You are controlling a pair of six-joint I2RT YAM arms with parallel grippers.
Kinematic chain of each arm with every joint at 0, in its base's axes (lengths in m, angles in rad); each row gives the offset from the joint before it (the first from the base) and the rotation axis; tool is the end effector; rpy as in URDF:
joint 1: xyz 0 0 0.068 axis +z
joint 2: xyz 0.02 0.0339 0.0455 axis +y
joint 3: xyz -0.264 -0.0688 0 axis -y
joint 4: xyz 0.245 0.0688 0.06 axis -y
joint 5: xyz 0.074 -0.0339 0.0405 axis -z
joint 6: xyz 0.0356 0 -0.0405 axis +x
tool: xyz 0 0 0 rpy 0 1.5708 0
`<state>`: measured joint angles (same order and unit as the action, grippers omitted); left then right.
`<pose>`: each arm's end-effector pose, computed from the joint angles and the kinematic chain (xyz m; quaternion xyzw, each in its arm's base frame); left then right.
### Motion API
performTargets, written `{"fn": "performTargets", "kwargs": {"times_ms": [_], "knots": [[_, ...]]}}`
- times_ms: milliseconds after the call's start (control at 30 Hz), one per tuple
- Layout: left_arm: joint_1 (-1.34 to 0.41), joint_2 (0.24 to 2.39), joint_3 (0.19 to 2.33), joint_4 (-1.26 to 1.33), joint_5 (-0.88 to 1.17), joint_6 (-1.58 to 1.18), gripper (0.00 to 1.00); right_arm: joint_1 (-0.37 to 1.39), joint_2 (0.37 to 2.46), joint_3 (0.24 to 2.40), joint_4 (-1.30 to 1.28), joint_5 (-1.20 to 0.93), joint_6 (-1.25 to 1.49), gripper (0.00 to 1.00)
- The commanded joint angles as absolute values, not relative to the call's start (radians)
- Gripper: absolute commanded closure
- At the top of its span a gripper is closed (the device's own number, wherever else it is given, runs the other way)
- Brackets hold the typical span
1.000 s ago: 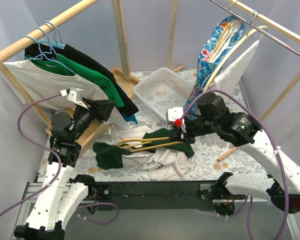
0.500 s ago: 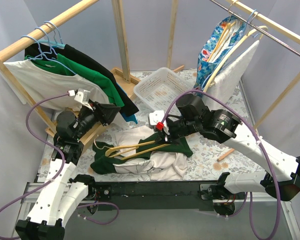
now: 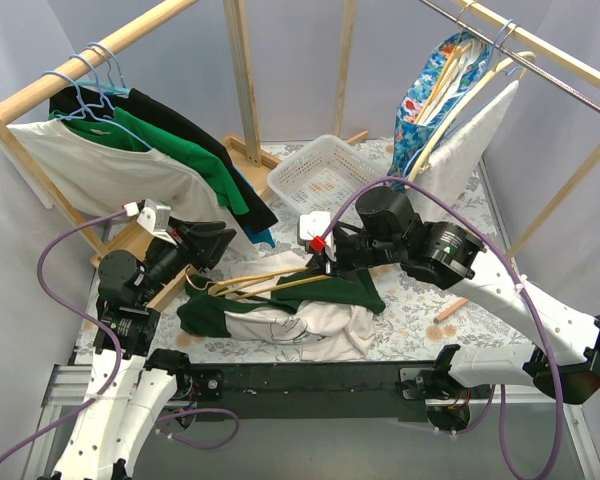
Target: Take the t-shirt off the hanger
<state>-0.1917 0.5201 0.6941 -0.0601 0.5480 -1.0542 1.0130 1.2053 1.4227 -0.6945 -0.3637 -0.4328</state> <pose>0.1197 -0.0421 0.3581 -0.0845 0.6666 -0.5654 0.4783 0.1201 0.2165 0.4222 -0.6263 0.5678 0.2943 0.4459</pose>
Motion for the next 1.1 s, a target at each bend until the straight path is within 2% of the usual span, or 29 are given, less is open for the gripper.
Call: {"fn": "performTargets", "kwargs": {"times_ms": [0,367,633,900,1033,1067], "knots": [[-0.190,0.506,0.687,-0.089,0.482,-1.043,0.64,1.005,1.125,1.408,-0.584,-0.272,-0.384,0.99],[-0.190,0.512,0.681,-0.077,0.434,-1.069,0.62,1.005,1.043,1.394,-0.572,-0.241,-0.364,0.99],[-0.192,0.535,0.715,-0.101,0.226,-1.075,0.57,1.005,0.971,1.371,-0.566,-0.227,-0.362,0.99],[-0.192,0.509,0.715,-0.109,0.186,-1.080,0.46,1.003,0.873,1.336,-0.515,-0.051,-0.327,0.99],[-0.192,0.514,0.703,-0.118,0.219,-1.060,0.37,1.005,0.838,1.331,-0.505,-0.048,-0.325,0.99],[-0.192,0.517,0.692,-0.117,0.236,-1.057,0.31,1.005,0.831,1.336,-0.509,-0.051,-0.325,0.99]]}}
